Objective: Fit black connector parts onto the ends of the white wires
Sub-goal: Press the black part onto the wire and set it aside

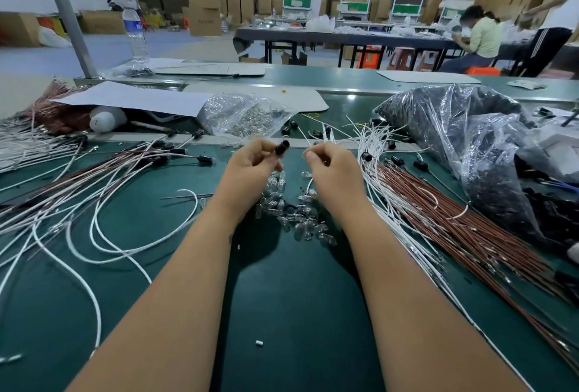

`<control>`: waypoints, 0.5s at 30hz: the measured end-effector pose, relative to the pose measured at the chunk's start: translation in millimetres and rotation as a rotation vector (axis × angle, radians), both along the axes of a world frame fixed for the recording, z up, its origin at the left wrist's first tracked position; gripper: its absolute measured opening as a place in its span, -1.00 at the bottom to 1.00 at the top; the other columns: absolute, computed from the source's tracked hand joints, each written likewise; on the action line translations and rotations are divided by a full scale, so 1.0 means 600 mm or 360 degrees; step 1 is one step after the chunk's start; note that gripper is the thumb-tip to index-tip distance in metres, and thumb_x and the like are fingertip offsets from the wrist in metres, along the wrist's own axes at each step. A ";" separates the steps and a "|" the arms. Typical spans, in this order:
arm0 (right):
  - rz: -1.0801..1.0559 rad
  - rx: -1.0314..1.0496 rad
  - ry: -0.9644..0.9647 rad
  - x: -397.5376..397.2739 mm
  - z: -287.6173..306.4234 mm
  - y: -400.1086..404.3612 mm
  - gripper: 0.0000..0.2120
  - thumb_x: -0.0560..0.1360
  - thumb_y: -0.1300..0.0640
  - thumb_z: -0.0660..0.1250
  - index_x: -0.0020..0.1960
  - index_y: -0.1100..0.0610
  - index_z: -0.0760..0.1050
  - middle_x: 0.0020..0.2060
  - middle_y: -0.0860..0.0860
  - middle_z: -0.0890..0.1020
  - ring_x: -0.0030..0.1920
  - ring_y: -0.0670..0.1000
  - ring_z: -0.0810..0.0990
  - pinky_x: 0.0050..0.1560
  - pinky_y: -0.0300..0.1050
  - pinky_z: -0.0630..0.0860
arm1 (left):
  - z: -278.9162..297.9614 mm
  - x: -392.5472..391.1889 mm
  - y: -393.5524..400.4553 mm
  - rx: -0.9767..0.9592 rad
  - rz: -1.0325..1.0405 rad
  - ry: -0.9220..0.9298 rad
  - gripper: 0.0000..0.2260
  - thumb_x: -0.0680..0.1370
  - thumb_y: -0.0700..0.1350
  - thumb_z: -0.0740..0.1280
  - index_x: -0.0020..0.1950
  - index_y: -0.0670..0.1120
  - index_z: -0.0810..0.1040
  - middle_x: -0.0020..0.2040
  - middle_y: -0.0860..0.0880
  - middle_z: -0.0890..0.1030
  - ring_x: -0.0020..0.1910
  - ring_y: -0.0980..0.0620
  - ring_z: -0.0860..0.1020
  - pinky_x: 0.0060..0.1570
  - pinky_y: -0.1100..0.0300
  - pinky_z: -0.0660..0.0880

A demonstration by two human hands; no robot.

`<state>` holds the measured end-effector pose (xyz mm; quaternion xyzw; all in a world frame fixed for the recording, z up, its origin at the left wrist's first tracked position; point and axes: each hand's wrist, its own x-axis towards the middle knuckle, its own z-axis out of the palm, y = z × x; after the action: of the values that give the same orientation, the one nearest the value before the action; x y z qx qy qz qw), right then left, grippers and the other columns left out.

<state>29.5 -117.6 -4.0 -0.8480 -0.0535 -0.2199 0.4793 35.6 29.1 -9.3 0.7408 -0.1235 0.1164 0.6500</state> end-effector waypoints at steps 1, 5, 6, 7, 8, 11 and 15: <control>0.0026 0.0158 0.0029 0.000 0.002 -0.003 -0.84 0.60 0.16 0.25 -0.04 0.19 0.57 -0.30 -0.02 0.56 -0.39 -0.21 0.47 -0.35 -0.30 0.36 | -0.002 0.000 0.001 0.0089 0.0043 0.0020 -0.87 0.60 -0.23 0.26 -0.11 -0.07 0.54 -0.28 -0.02 0.57 -0.52 0.27 0.35 -0.45 0.44 0.30; 0.0196 0.0745 0.0201 -0.002 0.007 -0.004 -0.83 0.59 0.21 0.24 -0.09 0.22 0.59 -0.38 -0.02 0.54 -0.42 -0.13 0.44 -0.36 -0.26 0.42 | -0.003 -0.004 -0.003 0.0192 0.0110 0.0022 -0.90 0.58 -0.23 0.28 -0.12 -0.12 0.54 -0.32 -0.06 0.52 -0.59 0.25 0.29 -0.55 0.45 0.23; 0.0236 0.0845 0.0230 -0.003 0.008 -0.002 -0.84 0.58 0.24 0.25 -0.10 0.22 0.59 -0.39 -0.02 0.54 -0.43 -0.13 0.45 -0.37 -0.28 0.43 | -0.003 -0.004 -0.004 0.0216 0.0127 0.0008 -0.90 0.58 -0.22 0.28 -0.12 -0.13 0.55 -0.33 -0.07 0.51 -0.59 0.24 0.29 -0.54 0.44 0.23; 0.0262 0.0907 0.0248 -0.004 0.009 -0.001 -0.86 0.57 0.25 0.27 -0.10 0.21 0.59 -0.40 -0.01 0.54 -0.44 -0.12 0.45 -0.39 -0.29 0.43 | -0.003 -0.005 -0.004 0.0237 0.0140 -0.0006 -0.89 0.57 -0.22 0.30 -0.14 -0.13 0.56 -0.34 -0.08 0.51 -0.57 0.23 0.29 -0.53 0.43 0.23; 0.0276 0.0934 0.0255 -0.004 0.010 0.000 -0.88 0.56 0.26 0.28 -0.11 0.20 0.58 -0.40 0.00 0.54 -0.45 -0.12 0.45 -0.40 -0.30 0.42 | -0.002 -0.005 -0.004 0.0253 0.0146 -0.0017 -0.88 0.57 -0.21 0.31 -0.16 -0.12 0.57 -0.34 -0.08 0.50 -0.56 0.22 0.29 -0.52 0.42 0.23; 0.0289 0.0940 0.0240 -0.004 0.009 0.000 -0.88 0.56 0.24 0.30 -0.15 0.19 0.55 -0.41 0.01 0.55 -0.46 -0.11 0.46 -0.41 -0.28 0.43 | -0.001 -0.007 -0.004 0.0285 0.0125 -0.0028 -0.84 0.55 -0.20 0.31 -0.21 -0.06 0.57 -0.37 -0.06 0.48 -0.53 0.19 0.29 -0.49 0.38 0.24; 0.0302 0.0903 0.0209 -0.004 0.007 0.001 -0.90 0.56 0.24 0.31 -0.10 0.24 0.56 -0.40 0.02 0.55 -0.46 -0.12 0.47 -0.41 -0.30 0.44 | 0.000 -0.008 -0.005 0.0276 0.0112 -0.0016 -0.83 0.55 -0.23 0.31 -0.21 -0.05 0.59 -0.38 -0.03 0.48 -0.46 0.13 0.32 -0.45 0.37 0.27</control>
<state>26.9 -117.3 0.1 -0.6840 -0.0378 -0.1251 0.7177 30.6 26.3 -9.6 0.7975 -0.1102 0.1317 0.5783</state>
